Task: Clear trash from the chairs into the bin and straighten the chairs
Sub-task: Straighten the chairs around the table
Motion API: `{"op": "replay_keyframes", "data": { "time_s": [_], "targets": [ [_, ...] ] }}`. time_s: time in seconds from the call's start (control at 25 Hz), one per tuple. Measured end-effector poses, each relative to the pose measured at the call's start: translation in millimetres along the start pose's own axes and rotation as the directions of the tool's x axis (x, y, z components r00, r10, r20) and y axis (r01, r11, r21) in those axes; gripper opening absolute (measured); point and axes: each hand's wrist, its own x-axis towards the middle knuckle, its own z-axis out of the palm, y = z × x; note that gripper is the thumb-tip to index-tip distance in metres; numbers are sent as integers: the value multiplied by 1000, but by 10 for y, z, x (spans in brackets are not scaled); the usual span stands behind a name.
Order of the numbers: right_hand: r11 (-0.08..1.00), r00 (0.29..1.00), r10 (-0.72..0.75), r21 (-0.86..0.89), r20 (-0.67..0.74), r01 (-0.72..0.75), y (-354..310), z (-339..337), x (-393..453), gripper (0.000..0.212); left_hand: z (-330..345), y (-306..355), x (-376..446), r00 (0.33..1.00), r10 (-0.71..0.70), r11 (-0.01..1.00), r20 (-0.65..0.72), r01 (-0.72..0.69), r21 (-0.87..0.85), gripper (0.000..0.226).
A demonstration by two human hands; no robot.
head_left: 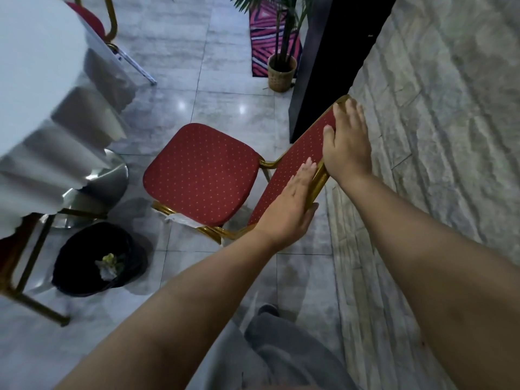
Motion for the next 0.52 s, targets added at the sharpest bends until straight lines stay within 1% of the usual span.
{"op": "replay_keyframes", "data": {
  "time_s": [0.52],
  "targets": [
    [997, 997, -64, 33, 35, 63, -196, 233, 647, 51, -242, -271, 461, 998, -42, 999, -35, 42, 15, 75]
  ]
}}
